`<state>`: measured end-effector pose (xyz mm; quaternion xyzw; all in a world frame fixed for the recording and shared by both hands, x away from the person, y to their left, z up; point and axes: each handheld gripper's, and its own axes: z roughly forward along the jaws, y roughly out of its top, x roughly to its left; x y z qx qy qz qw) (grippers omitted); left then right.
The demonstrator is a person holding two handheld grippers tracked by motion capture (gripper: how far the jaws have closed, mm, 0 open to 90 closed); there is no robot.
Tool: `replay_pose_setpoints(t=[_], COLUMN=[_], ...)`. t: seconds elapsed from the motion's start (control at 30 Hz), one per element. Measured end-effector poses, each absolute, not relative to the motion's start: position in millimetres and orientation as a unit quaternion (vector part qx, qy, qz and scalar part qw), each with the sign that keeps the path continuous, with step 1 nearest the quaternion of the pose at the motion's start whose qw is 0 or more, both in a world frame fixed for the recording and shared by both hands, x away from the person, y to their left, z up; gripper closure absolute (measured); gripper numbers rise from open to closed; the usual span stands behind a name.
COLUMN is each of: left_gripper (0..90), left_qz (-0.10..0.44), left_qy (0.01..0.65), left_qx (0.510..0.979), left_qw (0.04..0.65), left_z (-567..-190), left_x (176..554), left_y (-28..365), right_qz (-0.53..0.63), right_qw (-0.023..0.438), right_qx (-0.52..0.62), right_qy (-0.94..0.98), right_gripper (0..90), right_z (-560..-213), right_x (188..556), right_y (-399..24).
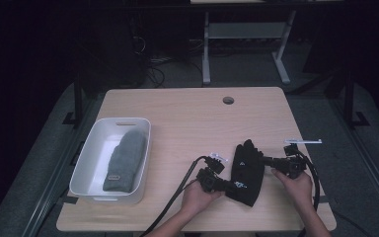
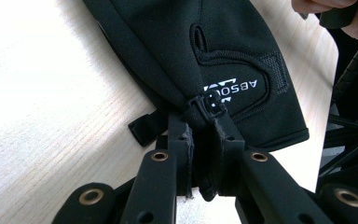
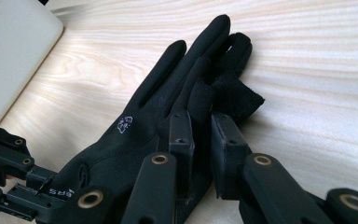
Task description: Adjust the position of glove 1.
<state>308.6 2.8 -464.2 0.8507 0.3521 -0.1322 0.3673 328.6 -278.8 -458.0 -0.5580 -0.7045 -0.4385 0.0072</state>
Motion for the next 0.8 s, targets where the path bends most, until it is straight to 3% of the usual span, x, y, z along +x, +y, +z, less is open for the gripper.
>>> replay_pose_setpoints(t=[0.8], left_gripper=[80.2], left_qz=[-0.1], left_qy=[0.354], left_qx=[0.84], left_qw=[0.399], left_z=[-423.3], left_x=[311.7], left_y=[44.9], right_qz=[-0.477], right_qw=[0.023], right_qx=[-0.53], right_qy=[-0.701], right_gripper=[79.7], right_z=[-415.6], right_x=[343.8], right_y=[-249.3])
